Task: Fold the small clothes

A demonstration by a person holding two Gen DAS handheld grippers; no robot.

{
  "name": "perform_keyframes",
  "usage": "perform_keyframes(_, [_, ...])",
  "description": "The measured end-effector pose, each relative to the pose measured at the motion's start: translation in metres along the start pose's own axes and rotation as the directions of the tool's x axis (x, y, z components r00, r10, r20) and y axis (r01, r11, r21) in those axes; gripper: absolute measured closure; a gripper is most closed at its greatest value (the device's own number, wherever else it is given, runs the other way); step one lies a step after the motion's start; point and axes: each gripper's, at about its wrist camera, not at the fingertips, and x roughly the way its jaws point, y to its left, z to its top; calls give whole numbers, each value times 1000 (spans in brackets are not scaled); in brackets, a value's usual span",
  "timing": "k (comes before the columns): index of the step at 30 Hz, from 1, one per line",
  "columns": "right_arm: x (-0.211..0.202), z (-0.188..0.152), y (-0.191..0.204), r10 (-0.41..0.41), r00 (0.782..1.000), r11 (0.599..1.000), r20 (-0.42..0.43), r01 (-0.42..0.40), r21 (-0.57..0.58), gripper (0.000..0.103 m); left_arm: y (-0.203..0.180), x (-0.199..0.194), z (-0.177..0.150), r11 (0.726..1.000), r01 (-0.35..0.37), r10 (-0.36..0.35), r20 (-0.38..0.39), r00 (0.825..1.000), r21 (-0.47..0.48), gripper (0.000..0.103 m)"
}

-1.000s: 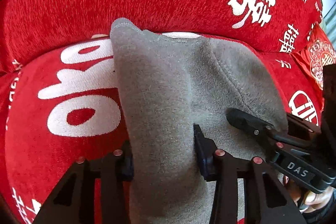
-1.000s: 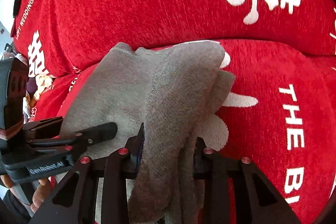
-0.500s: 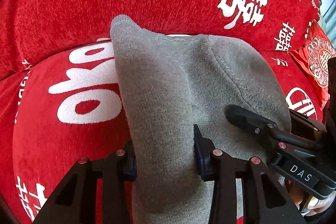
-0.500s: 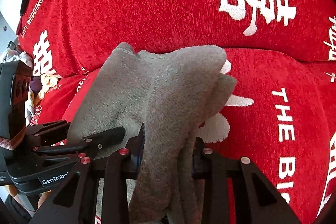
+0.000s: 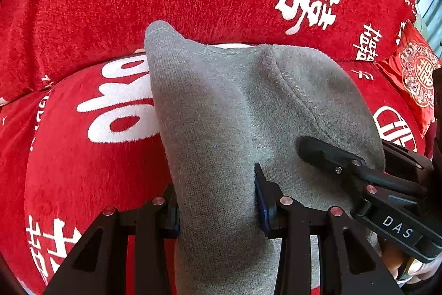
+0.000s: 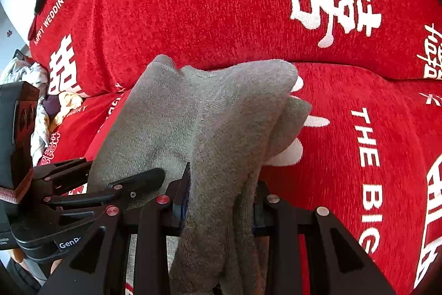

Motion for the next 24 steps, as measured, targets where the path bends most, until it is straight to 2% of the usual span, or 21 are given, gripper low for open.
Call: perform_keyframes(24, [-30,-49,27,1,1000,1000,3,-1,-8,69,-5,-31,-52,1000,-15,15,19,1000,14,61])
